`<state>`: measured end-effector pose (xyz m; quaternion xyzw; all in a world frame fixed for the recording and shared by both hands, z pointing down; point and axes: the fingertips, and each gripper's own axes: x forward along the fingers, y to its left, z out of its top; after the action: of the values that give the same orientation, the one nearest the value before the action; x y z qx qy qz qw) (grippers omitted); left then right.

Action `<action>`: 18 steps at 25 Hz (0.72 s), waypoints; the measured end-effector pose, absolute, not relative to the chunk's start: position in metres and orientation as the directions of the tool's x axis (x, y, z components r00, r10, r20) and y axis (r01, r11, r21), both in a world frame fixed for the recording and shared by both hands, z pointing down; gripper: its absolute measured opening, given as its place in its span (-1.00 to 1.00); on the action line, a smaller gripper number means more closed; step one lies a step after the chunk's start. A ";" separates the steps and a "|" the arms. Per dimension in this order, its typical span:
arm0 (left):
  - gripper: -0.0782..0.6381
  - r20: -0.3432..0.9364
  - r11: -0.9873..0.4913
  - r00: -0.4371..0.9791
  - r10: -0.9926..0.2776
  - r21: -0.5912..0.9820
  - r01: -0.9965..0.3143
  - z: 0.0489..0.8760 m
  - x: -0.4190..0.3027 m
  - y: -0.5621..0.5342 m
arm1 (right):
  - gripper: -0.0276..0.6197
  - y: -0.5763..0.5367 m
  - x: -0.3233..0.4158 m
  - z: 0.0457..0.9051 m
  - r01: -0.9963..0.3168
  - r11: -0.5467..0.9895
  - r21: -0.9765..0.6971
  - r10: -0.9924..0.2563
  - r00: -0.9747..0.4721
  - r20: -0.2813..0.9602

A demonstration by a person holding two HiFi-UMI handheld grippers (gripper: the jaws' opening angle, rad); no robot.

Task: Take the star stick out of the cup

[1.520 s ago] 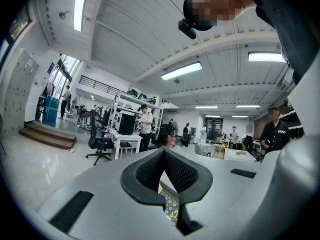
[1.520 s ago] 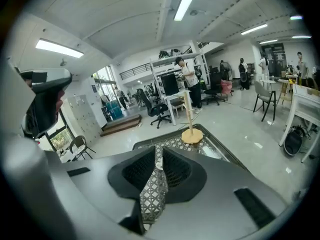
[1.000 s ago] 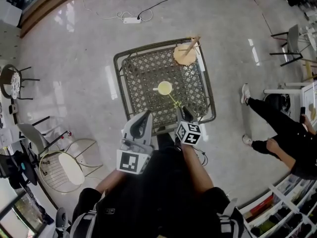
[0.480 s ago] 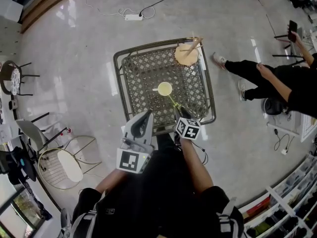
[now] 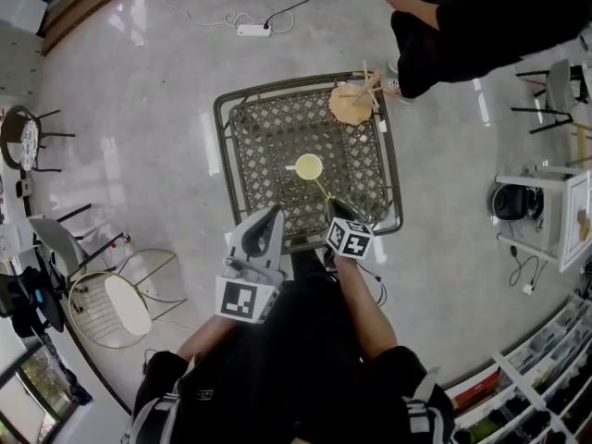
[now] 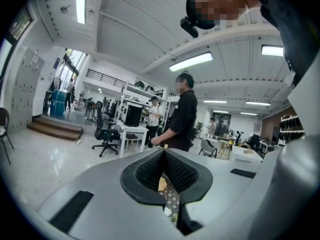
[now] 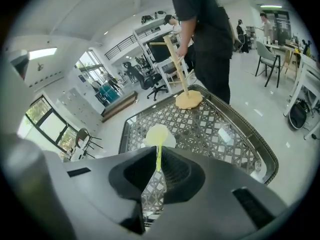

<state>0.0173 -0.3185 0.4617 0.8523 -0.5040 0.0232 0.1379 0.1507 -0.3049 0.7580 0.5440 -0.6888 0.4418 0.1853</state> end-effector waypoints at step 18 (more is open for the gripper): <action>-0.75 0.157 -0.436 0.469 -0.869 0.204 -0.877 0.452 -0.002 -0.300 | -0.85 -0.302 0.134 0.739 -0.930 0.076 -0.360 -0.616 -0.328 0.717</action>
<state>-0.0022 -0.3001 0.4522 0.8473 -0.5151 0.0142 0.1290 0.1342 -0.3024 0.7395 0.5463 -0.7074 0.4043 0.1943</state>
